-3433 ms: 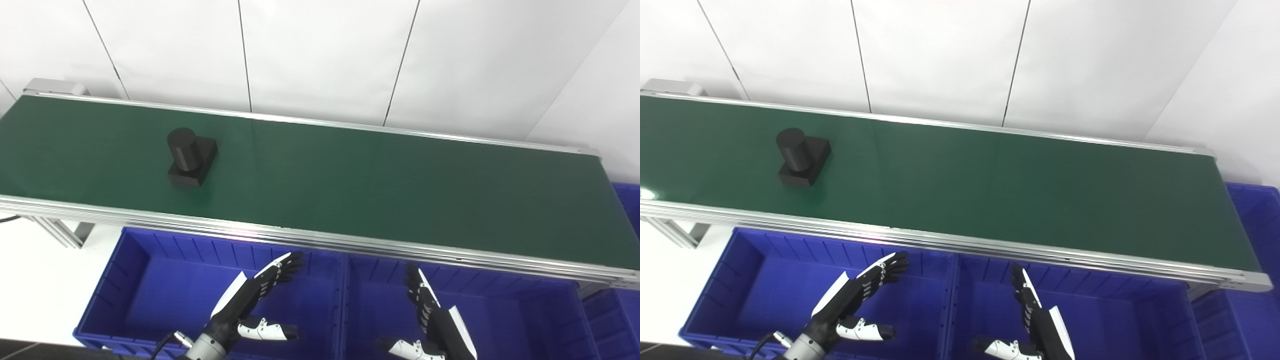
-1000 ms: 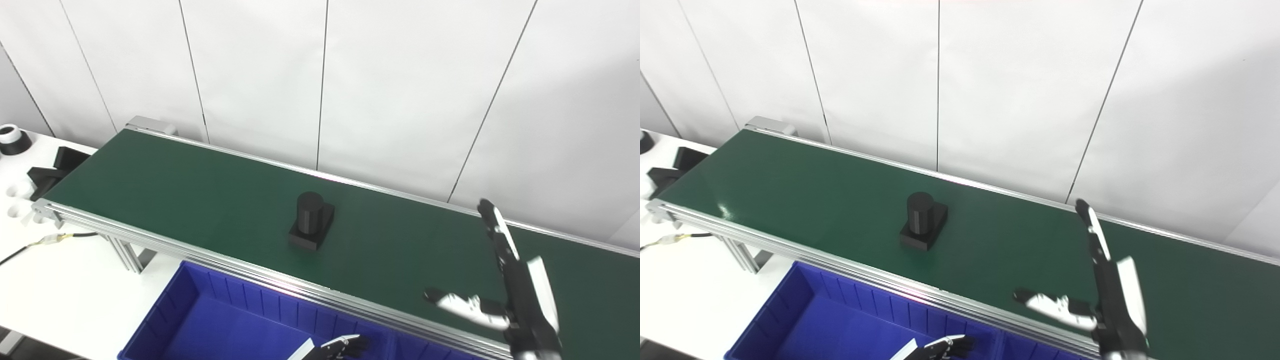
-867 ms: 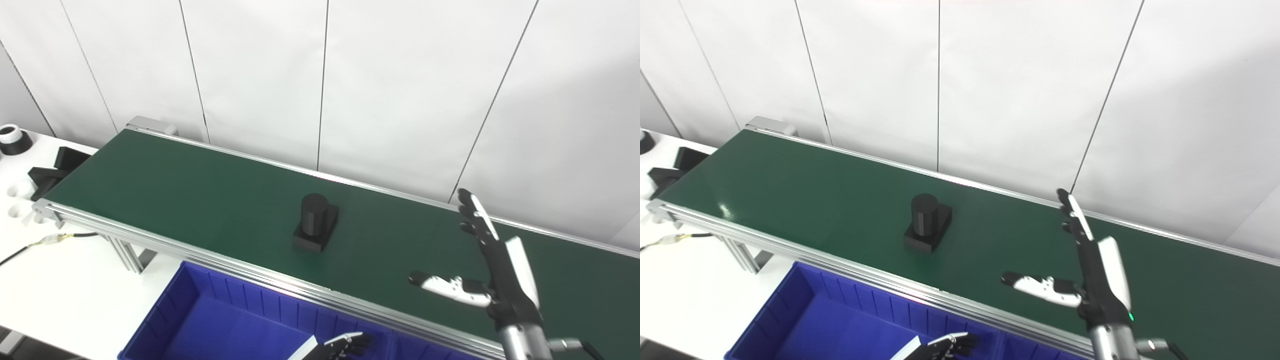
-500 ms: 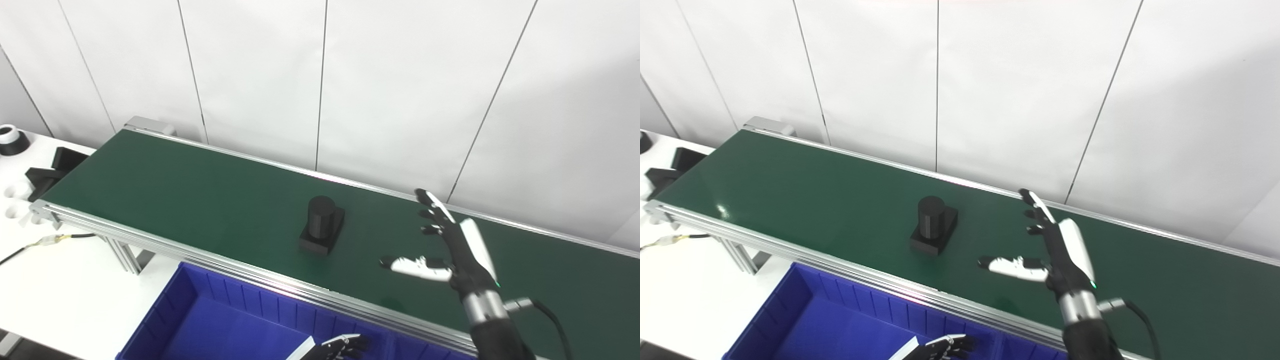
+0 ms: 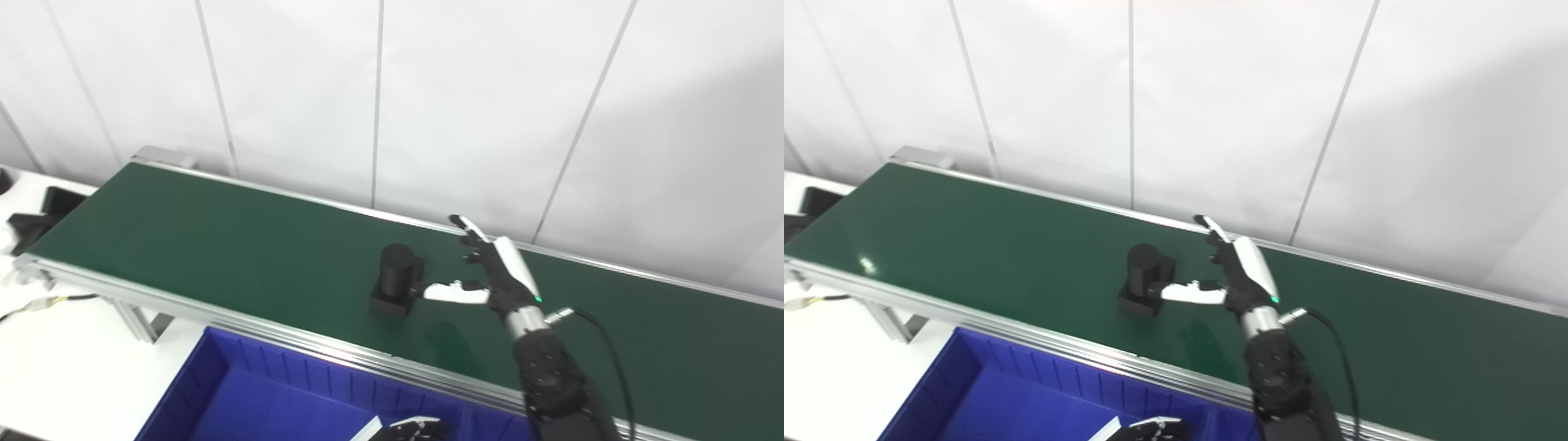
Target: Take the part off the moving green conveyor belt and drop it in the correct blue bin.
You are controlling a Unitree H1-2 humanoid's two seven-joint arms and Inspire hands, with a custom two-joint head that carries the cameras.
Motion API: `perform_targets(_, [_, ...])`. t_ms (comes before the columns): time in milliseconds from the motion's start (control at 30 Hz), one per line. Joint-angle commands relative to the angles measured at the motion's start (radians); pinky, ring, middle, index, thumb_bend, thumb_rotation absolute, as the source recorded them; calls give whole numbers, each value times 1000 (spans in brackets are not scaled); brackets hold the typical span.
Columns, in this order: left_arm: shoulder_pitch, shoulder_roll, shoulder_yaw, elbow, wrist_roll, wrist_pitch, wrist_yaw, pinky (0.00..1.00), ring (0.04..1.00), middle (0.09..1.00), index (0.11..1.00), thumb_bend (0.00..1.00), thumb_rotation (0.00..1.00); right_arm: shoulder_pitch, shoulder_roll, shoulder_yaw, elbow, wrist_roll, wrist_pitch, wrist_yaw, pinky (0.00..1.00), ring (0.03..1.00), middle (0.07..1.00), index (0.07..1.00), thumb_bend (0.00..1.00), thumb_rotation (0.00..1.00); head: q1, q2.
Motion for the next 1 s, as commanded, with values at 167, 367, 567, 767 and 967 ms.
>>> perform_targets(167, [18, 14, -3, -66, -15, -37, 3, 725, 773, 799, 803, 968, 530, -105, 48, 12, 122, -11, -15, -79, 825, 912, 952, 939, 1000, 426, -62, 16])
perform_targets(367, [26, 18, -6, -87, -1, -37, 11, 713, 764, 798, 801, 968, 532, -148, 53, 22, 220, -12, -23, -104, 872, 930, 957, 943, 1000, 419, -73, 27])
perform_targets(567, [30, 9, -4, -91, -12, -37, 9, 726, 770, 797, 796, 981, 535, -176, 56, 47, 314, -19, -52, -136, 866, 924, 954, 940, 1000, 407, -79, 36])
perform_targets(767, [32, 10, -2, -104, -9, -37, 0, 720, 767, 796, 799, 984, 542, -192, 62, 79, 373, -29, -85, -175, 884, 914, 934, 929, 1000, 387, -87, 48])
perform_targets(967, [37, 7, 0, -114, -11, -37, -3, 724, 769, 797, 798, 982, 531, -190, 72, 90, 411, -36, -90, -209, 870, 894, 913, 880, 966, 261, -93, 58])
